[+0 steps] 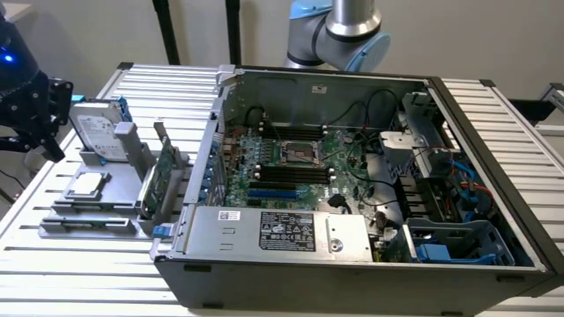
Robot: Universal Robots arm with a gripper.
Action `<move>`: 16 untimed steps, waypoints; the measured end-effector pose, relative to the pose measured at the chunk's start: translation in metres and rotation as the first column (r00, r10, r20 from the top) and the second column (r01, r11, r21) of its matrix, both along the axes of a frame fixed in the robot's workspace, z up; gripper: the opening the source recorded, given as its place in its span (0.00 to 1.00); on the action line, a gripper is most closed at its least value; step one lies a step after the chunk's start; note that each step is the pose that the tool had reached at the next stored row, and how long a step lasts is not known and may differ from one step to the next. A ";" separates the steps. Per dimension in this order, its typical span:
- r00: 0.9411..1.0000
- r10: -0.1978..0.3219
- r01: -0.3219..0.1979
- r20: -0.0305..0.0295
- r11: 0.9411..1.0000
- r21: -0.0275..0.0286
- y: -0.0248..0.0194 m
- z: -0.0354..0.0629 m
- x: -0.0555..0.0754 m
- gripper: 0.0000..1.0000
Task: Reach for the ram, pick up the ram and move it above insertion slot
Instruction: 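Pick up the ram and move it above insertion slot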
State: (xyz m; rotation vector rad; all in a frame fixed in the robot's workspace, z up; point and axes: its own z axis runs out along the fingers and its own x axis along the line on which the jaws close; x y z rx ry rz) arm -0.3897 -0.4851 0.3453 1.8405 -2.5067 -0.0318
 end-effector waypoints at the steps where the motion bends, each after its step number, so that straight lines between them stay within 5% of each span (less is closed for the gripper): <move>1: 1.000 0.019 -0.019 0.001 1.000 0.000 0.0000 -0.0004 0.000 0.11; 8: 0.989 0.144 -0.144 0.008 0.990 0.000 0.0000 -0.0029 0.000 0.11; 16: 0.958 0.287 -0.287 0.010 0.958 0.002 0.0000 -0.0094 0.000 0.11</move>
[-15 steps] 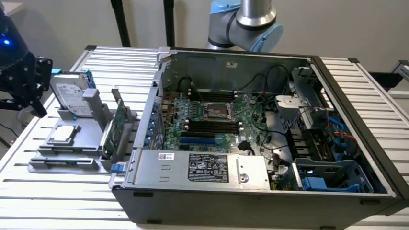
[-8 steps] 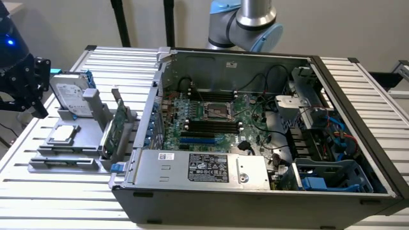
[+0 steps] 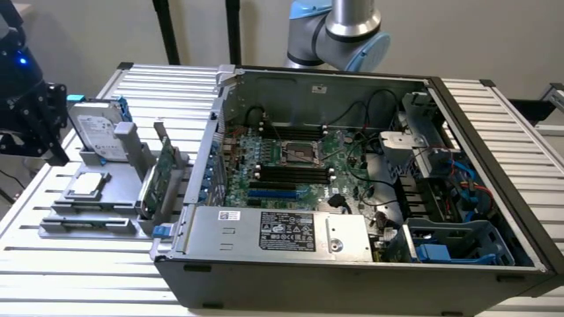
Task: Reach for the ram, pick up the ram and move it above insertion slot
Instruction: 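Pick up the ram and move it above insertion slot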
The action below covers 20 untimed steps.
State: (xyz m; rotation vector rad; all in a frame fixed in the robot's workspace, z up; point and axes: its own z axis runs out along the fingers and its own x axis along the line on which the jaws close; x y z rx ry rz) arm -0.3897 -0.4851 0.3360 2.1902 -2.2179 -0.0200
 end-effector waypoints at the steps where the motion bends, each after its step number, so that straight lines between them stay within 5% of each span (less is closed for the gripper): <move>1: 1.000 0.018 -0.018 0.000 1.000 0.001 0.0000 -0.0008 0.000 0.11; 5: 0.997 0.075 -0.075 0.001 0.997 0.004 0.0000 -0.0031 -0.001 0.11; 11: 0.997 0.078 -0.078 0.001 0.997 0.005 -0.0003 -0.0038 -0.003 0.12; 16: 0.997 0.078 -0.078 0.001 0.997 0.005 -0.0013 -0.0066 -0.004 0.36; 20: 0.997 0.078 -0.078 0.003 0.997 0.005 -0.0034 -0.0128 -0.005 0.42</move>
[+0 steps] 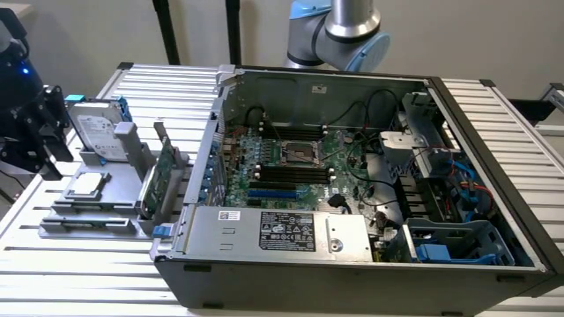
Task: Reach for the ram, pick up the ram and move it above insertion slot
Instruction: 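Pick up the ram and move it above insertion slot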
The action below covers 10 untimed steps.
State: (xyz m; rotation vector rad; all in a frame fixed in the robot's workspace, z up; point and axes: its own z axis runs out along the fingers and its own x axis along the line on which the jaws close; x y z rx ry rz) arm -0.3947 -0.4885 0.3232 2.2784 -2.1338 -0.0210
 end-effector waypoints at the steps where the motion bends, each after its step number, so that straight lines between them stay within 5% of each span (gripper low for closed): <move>1: 1.000 0.000 0.000 0.000 1.000 0.000 -0.0007 -0.0018 0.000 0.42; 10: 1.000 0.000 0.000 0.000 1.000 0.000 -0.0080 -0.0183 -0.004 0.42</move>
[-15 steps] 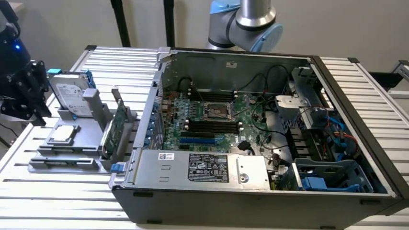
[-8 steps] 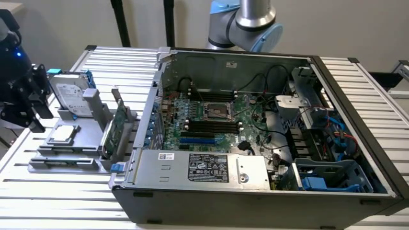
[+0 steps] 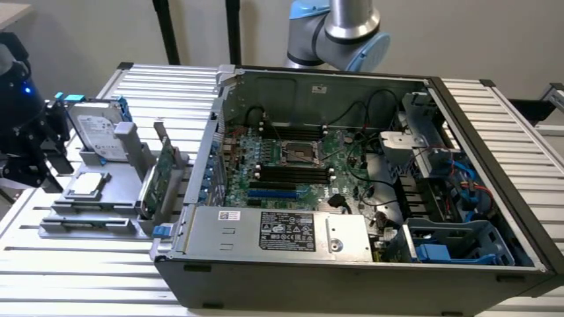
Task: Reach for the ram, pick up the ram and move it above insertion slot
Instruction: 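Pick up the ram and move it above insertion slot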
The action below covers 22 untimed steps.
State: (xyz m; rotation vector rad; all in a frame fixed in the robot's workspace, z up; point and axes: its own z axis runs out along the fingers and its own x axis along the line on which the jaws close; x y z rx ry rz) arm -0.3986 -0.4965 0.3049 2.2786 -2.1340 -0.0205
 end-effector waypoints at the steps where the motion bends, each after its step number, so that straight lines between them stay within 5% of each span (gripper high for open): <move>1: 1.000 0.000 0.000 0.000 1.000 0.000 -0.0007 -0.0018 0.000 0.42; 22: 1.000 0.000 0.000 0.004 1.000 0.000 -0.0029 -0.0400 -0.005 0.42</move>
